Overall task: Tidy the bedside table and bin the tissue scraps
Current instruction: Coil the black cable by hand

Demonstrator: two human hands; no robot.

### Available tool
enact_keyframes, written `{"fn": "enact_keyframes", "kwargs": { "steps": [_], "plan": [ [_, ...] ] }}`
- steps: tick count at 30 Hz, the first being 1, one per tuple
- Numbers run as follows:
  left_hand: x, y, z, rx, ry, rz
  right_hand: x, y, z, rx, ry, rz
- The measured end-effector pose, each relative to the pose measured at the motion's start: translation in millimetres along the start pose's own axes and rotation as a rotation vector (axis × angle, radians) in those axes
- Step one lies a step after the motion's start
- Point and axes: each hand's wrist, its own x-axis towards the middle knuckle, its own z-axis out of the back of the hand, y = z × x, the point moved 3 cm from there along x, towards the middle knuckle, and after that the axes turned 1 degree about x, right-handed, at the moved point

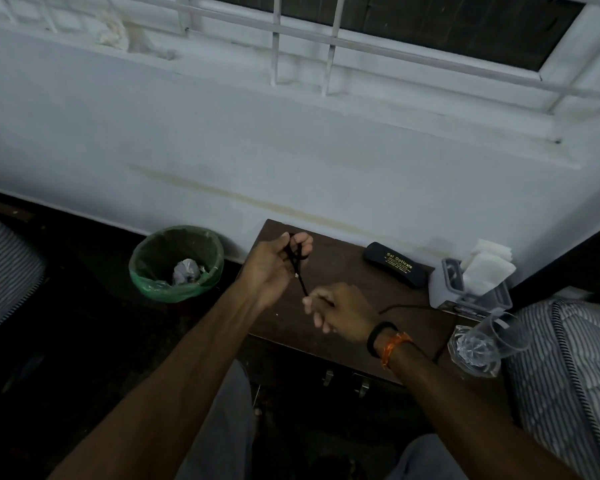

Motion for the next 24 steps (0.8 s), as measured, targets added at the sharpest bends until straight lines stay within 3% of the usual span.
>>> {"fn": "enact_keyframes", "kwargs": {
  "steps": [4,12,20,24],
  "plan": [
    [-6,-14,5,0.012,0.020,-0.009,11,-23,18,-0.048,-0.105,-0.084],
    [-16,-7,13,0.336,0.075,0.081,41,-3,65,0.082,-0.336,-0.220],
    [-20,6,-1,0.567,0.144,0.165,45,54,53,0.270,-0.285,-0.210],
    [-13,-1,-4,0.465,0.138,0.080,31,73,30,0.100,-0.209,-0.058]
  ]
}}
